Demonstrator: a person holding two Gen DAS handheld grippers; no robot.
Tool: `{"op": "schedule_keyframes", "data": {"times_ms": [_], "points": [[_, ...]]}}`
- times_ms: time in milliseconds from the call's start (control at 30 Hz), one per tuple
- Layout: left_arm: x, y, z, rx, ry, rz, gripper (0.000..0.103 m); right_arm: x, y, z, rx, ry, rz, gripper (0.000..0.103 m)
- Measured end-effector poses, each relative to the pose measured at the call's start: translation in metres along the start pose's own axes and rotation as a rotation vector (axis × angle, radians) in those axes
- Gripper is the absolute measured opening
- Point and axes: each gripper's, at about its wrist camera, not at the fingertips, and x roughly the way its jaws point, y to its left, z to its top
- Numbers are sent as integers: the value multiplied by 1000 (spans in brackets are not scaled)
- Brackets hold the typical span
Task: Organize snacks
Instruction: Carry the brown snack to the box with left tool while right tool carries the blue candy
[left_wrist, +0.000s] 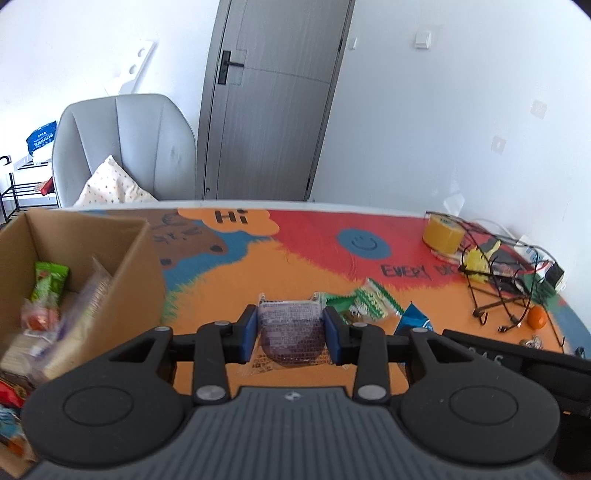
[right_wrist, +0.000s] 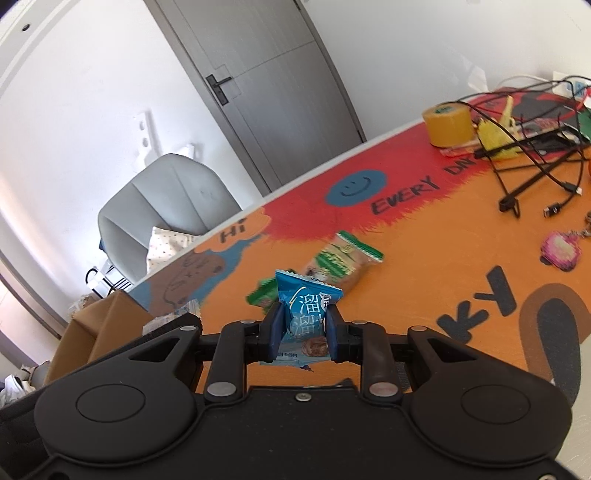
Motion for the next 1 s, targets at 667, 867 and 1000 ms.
{"op": "schedule_keyframes", "data": {"times_ms": [667,867,1000], "points": [[-42,68,38,-84,-107,64,36,3,76,8,-131,-41,124,26],[-50,94,44,-112,-124,106,36,7,98,7,-154,-43,160,26],[-55,111,48,-130,-131,138,37,10,115,6,-175,-41,187,26]]}}
